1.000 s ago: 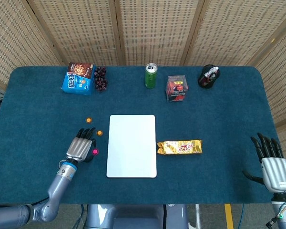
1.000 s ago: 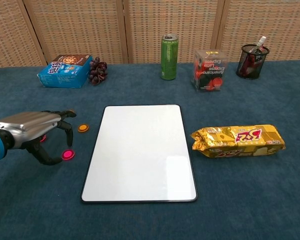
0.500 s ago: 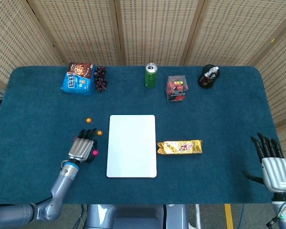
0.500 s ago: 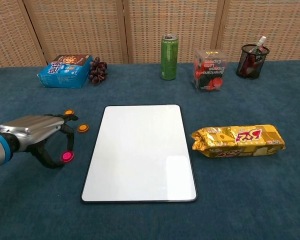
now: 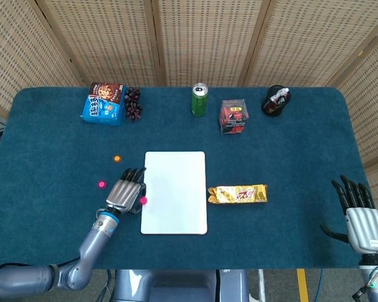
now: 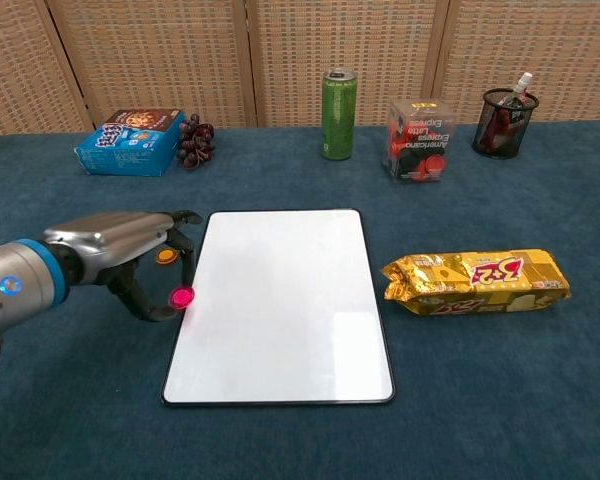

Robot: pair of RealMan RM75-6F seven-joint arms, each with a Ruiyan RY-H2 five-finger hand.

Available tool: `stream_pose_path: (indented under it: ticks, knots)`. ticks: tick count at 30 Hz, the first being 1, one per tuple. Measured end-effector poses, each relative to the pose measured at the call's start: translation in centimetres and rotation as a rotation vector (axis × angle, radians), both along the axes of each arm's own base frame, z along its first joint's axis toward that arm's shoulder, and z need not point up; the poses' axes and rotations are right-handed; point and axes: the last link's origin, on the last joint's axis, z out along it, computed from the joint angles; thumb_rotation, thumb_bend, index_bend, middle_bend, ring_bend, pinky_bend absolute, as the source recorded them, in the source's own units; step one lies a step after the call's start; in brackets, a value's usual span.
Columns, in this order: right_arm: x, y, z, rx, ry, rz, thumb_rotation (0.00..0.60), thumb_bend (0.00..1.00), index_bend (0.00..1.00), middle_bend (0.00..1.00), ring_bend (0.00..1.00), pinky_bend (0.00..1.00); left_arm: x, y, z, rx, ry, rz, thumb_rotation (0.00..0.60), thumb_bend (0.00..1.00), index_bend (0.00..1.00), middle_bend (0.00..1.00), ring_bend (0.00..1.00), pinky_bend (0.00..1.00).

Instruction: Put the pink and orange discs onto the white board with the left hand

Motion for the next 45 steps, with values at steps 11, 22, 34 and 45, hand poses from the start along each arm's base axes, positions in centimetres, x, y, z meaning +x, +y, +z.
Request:
stream_pose_path:
  ticks: [11, 22, 34, 45]
  knots:
    - [-0.2, -0.1, 0.1, 0.006, -0.011, -0.013, 0.6, 0.0, 0.0, 0.0, 0.0, 0.0, 3.1, 1.0, -2.6, -0.034, -0.019, 0.028, 0.6, 0.21, 0.25, 0.0, 0.0, 0.0]
    - [-0.2, -0.1, 0.0, 0.013, -0.012, -0.021, 0.6, 0.0, 0.0, 0.0, 0.0, 0.0, 1.1, 3.9, 1.5, 0.09, 0.035, 0.029, 0.6, 0.29, 0.28, 0.0, 0.0, 0.0]
    - [-0.3, -0.1, 0.0, 0.028, -0.016, -0.037, 0.6, 0.0, 0.0, 0.0, 0.0, 0.0, -3.2, 6.6, 2.3, 0.148, 0.074, 0.085, 0.6, 0.32, 0.34, 0.0, 0.0, 0.0]
    - [-0.3, -0.1, 0.1, 0.029, -0.018, -0.04, 0.6, 0.0, 0.0, 0.0, 0.0, 0.0, -3.7, 6.8, 0.7, 0.133, 0.07, 0.091, 0.6, 0.32, 0.39, 0.0, 0.0, 0.0]
